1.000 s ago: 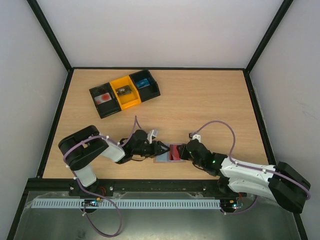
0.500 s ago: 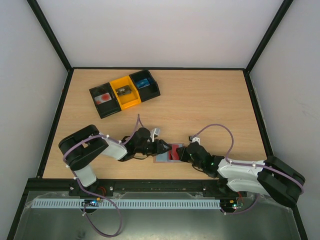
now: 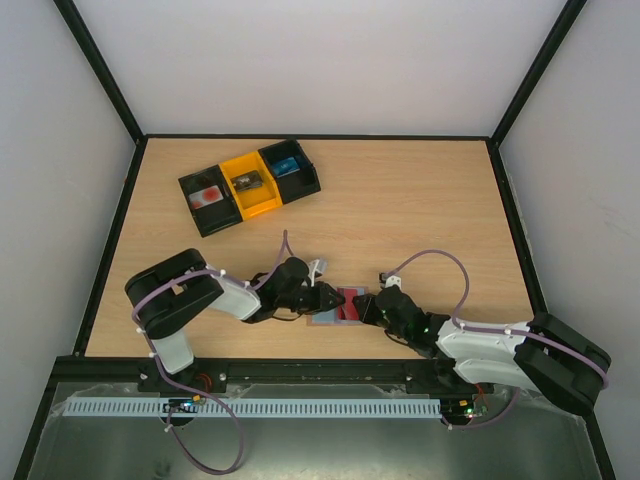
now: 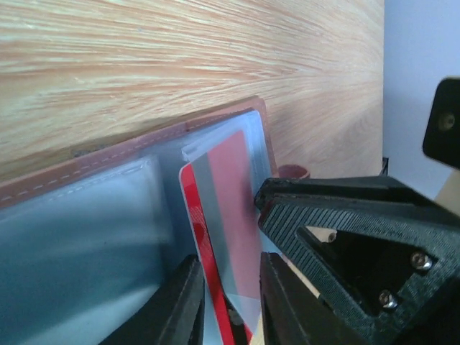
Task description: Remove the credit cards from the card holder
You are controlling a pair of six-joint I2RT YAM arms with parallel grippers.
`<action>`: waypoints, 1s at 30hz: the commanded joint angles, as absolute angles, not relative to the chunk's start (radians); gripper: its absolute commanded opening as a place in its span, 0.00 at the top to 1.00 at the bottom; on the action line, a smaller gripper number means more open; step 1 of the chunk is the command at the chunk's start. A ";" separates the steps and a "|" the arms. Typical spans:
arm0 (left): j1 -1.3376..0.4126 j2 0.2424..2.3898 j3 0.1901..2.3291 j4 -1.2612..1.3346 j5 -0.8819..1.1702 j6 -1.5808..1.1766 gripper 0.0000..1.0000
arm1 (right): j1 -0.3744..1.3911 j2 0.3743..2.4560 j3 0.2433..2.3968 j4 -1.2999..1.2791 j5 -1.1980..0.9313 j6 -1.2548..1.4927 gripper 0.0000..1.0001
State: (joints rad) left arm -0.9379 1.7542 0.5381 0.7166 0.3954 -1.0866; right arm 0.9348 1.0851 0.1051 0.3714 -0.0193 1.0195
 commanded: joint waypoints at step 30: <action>-0.899 1.591 0.414 0.703 0.364 -1.079 0.97 | 0.933 1.058 0.071 0.262 0.044 1.045 0.82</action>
